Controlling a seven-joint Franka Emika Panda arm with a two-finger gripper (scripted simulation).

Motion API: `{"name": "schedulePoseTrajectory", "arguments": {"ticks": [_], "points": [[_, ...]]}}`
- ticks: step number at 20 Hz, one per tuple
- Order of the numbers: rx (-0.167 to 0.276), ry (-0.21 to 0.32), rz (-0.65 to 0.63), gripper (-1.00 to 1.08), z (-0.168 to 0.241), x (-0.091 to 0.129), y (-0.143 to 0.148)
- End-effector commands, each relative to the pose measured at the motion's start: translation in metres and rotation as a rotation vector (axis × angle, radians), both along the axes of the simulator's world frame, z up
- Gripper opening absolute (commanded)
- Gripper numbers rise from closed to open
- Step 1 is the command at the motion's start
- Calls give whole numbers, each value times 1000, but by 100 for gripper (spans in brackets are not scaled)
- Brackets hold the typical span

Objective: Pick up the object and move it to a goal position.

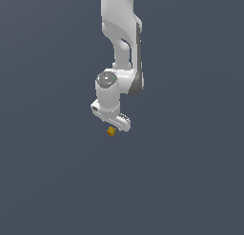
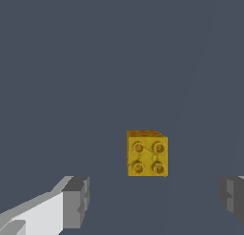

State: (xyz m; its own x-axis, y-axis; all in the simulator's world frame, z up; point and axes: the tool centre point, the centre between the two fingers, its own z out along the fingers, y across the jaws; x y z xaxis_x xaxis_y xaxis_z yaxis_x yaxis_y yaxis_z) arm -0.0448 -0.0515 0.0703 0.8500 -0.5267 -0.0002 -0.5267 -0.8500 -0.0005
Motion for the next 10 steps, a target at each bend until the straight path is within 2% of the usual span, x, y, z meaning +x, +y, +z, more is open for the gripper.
{"name": "schedulePoseTrajectory", "arguments": {"ticks": [1, 10], "points": [[0, 1, 0, 100, -6, 0, 0], [-1, 0, -5, 100, -44, -2, 0]]}}
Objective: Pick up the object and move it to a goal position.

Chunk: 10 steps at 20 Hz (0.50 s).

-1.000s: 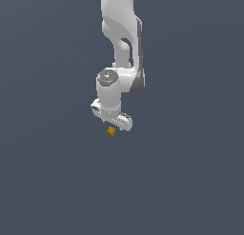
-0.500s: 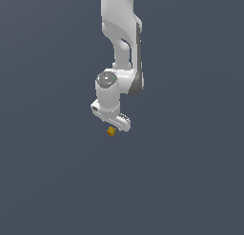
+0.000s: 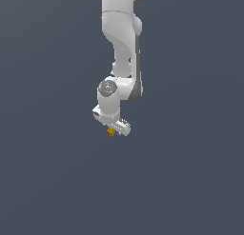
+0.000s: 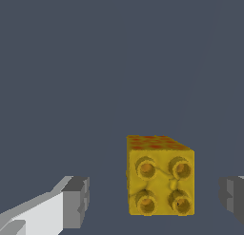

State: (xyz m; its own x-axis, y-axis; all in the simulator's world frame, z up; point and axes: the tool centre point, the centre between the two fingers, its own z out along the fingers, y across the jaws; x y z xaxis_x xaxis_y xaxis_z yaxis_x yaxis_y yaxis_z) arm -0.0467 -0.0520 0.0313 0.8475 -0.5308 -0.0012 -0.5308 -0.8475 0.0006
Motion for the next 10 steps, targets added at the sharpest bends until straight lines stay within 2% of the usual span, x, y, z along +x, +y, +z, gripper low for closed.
{"name": "schedulePoseTrajectory", "arguments": {"ticks": [1, 4, 5, 10], "points": [[0, -1, 0, 100, -7, 1, 0], [0, -1, -1, 100, -9, 1, 0], [0, -1, -1, -100, -9, 1, 0], [0, -1, -1, -100, -9, 1, 0]]}}
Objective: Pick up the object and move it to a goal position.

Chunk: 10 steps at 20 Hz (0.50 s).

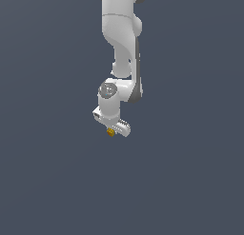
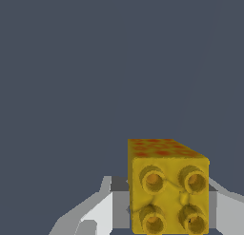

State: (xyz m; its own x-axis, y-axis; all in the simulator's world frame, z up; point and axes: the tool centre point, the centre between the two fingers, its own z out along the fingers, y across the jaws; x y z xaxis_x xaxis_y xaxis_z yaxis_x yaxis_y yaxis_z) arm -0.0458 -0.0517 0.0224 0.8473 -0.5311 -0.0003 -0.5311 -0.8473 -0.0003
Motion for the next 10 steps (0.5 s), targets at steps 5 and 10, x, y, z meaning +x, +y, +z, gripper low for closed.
{"name": "schedulePoseTrajectory", "arguments": {"ticks": [5, 10], "points": [[0, 0, -1, -100, 0, 0, 0], [0, 0, -1, -100, 6, -1, -3]]}}
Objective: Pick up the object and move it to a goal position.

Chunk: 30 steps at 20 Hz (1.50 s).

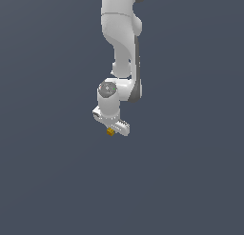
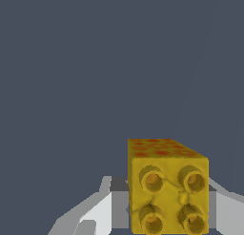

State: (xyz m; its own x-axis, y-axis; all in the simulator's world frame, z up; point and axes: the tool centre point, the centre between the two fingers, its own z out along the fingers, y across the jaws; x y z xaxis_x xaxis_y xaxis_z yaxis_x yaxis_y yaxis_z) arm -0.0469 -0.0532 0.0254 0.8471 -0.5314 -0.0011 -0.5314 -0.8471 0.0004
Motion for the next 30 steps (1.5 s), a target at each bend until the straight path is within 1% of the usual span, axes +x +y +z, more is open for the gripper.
{"name": "schedulePoseTrajectory", "arguments": {"ticks": [1, 7, 12, 17, 30], "points": [[0, -1, 0, -100, 6, -1, -2], [1, -1, 0, -100, 32, -6, -12], [1, -1, -1, -100, 69, -12, -26], [2, -1, -1, -100, 118, -21, -45], [1, -1, -3, -100, 264, -46, -101]]}}
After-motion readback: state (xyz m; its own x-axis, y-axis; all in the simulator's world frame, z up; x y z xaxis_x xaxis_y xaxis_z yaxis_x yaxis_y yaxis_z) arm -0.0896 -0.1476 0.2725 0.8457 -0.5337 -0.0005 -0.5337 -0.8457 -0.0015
